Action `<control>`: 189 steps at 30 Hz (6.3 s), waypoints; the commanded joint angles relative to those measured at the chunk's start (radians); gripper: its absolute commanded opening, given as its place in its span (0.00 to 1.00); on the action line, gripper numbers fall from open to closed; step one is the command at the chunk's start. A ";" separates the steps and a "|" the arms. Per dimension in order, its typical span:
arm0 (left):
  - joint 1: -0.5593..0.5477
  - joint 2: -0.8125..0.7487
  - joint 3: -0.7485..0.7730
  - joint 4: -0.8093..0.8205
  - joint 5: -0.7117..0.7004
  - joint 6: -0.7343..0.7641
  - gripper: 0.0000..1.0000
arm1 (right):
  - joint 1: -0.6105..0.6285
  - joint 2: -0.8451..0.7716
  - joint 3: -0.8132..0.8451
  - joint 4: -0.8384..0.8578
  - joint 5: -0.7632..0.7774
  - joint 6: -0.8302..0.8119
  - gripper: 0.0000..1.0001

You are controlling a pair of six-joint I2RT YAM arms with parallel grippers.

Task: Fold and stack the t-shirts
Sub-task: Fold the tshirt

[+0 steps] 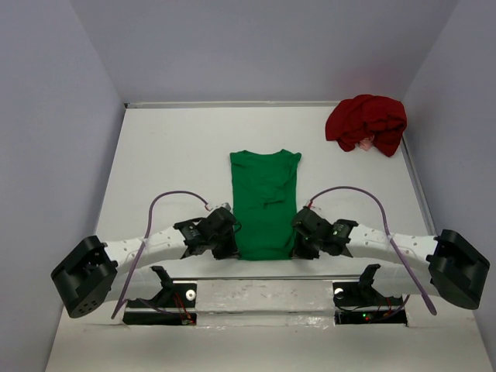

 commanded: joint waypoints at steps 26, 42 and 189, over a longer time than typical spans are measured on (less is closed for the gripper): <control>-0.227 -0.209 -0.035 -0.159 -0.128 -0.237 0.00 | 0.242 -0.102 0.014 -0.238 0.184 0.238 0.00; -0.362 -0.210 -0.025 -0.174 -0.174 -0.353 0.00 | 0.419 -0.088 0.062 -0.363 0.269 0.407 0.00; 0.428 0.926 1.354 -0.355 -0.295 0.578 0.34 | -0.553 1.096 1.502 -0.290 -0.009 -0.983 0.28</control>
